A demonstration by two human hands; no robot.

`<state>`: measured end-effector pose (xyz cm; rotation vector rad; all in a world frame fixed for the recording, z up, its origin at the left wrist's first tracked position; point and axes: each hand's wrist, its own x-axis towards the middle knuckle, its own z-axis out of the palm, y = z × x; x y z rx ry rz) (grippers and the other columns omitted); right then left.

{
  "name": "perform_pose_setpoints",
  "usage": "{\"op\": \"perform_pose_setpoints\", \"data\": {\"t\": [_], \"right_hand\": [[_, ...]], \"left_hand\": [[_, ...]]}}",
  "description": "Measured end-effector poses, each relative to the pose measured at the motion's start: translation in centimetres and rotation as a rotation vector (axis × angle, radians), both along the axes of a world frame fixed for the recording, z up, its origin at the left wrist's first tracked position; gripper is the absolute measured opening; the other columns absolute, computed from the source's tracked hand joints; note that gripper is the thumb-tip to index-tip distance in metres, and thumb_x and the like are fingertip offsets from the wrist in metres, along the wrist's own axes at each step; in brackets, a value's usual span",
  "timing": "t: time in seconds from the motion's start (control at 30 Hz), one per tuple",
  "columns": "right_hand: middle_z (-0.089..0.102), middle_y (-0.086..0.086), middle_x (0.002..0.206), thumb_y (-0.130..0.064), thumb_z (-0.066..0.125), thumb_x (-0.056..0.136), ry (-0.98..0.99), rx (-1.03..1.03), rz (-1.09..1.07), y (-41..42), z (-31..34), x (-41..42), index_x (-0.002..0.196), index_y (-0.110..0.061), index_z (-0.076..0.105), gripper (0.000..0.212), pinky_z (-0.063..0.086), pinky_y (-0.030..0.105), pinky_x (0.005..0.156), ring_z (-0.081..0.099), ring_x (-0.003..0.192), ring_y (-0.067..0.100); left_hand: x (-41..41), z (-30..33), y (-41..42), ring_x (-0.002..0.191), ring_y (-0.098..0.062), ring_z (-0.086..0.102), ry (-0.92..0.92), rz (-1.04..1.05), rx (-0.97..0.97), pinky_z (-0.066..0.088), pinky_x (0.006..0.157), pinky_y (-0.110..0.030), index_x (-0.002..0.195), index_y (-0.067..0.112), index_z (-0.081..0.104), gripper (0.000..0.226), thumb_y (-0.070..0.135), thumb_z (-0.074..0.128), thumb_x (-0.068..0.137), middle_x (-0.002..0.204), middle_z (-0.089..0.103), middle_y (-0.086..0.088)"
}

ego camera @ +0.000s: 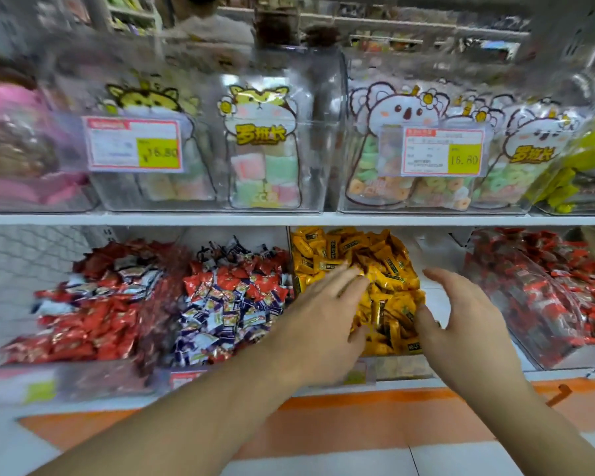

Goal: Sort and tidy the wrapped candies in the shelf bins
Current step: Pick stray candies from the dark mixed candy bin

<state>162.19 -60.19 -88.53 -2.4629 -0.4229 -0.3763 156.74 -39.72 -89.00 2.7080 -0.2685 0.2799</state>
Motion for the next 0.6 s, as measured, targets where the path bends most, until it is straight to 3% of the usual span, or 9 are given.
{"op": "perform_pose_setpoints", "data": {"t": [0.17,0.3,0.4,0.6], "right_hand": [[0.059,-0.006,0.120,-0.012,0.068,0.091,0.010,-0.033,0.095,3.3,0.8,-4.6,0.129,-0.019,0.062,0.038,0.036,0.027,0.088,0.055,0.117,0.023],[0.058,-0.010,0.116,-0.013,0.069,0.093,0.035,-0.095,0.220,6.9,1.1,-9.1,0.124,-0.021,0.063,0.032,0.036,0.019,0.084,0.054,0.115,0.016],[0.058,-0.013,0.115,-0.012,0.066,0.093,0.072,-0.157,0.296,10.0,1.2,-11.8,0.121,-0.024,0.063,0.031,0.036,0.022,0.086,0.054,0.113,0.012],[0.055,-0.017,0.116,-0.016,0.064,0.095,0.142,-0.227,0.423,16.3,2.3,-14.5,0.115,-0.036,0.058,0.029,0.039,0.014,0.080,0.052,0.103,0.002]], "left_hand": [[-7.3,0.4,3.7,0.149,0.000,0.018,-0.061,0.072,-0.071,0.007,0.116,-0.009,0.154,0.028,0.036,0.052,0.038,0.049,0.104,0.162,0.025,0.017],[-12.4,0.5,7.1,0.139,-0.004,0.031,-0.006,0.133,-0.085,0.029,0.118,-0.023,0.150,0.027,0.039,0.046,0.036,0.047,0.106,0.153,0.033,0.016],[-15.3,-0.2,9.9,0.141,-0.004,0.033,0.010,0.192,-0.116,0.031,0.118,-0.024,0.151,0.028,0.039,0.047,0.038,0.046,0.106,0.154,0.034,0.016],[-17.7,-0.2,14.3,0.123,-0.005,0.044,-0.043,0.317,-0.251,0.045,0.102,-0.030,0.139,0.030,0.048,0.037,0.033,0.053,0.102,0.135,0.046,0.017]]}}
